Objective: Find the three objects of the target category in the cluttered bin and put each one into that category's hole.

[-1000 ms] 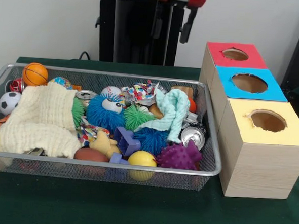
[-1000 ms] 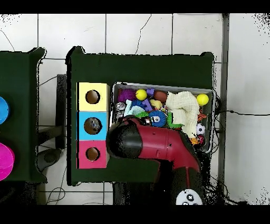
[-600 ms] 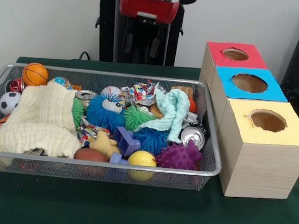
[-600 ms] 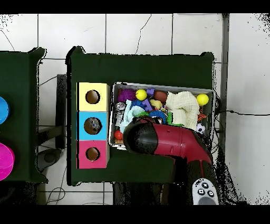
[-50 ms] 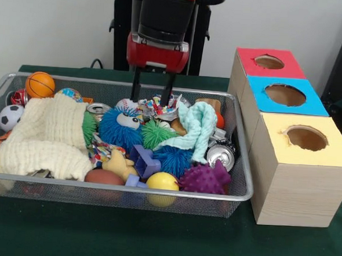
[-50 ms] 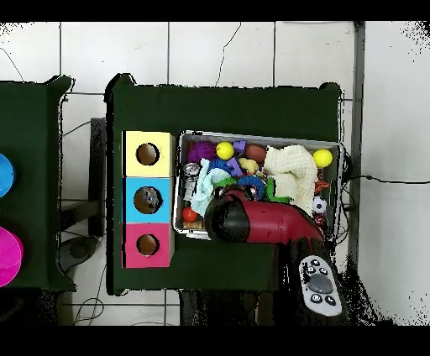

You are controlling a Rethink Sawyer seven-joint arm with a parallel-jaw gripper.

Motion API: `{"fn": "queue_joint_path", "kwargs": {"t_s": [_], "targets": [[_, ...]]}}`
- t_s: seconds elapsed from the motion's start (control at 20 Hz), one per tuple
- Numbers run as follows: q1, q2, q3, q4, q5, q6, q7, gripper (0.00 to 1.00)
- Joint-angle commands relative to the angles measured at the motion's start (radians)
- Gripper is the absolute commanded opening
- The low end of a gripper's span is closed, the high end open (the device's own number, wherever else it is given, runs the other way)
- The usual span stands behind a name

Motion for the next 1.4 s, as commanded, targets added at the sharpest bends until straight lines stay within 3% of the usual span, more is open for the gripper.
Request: {"fn": "queue_joint_path", "kwargs": {"t_s": [0.05, 0.6, 1.1, 1.4], "targets": [[0.015, 0.062, 0.063, 0.018, -0.029, 0.03, 0.083, 1.0], [0.058, 0.058, -0.006, 0.063, -0.009, 0.068, 0.13, 1.0], [0.097, 0.084, -0.095, 0.104, -0.033, -0.033, 0.168, 1.0], [0.103, 0.152, -0.136, 0.137, -0.045, -0.117, 0.189, 1.0]]}}
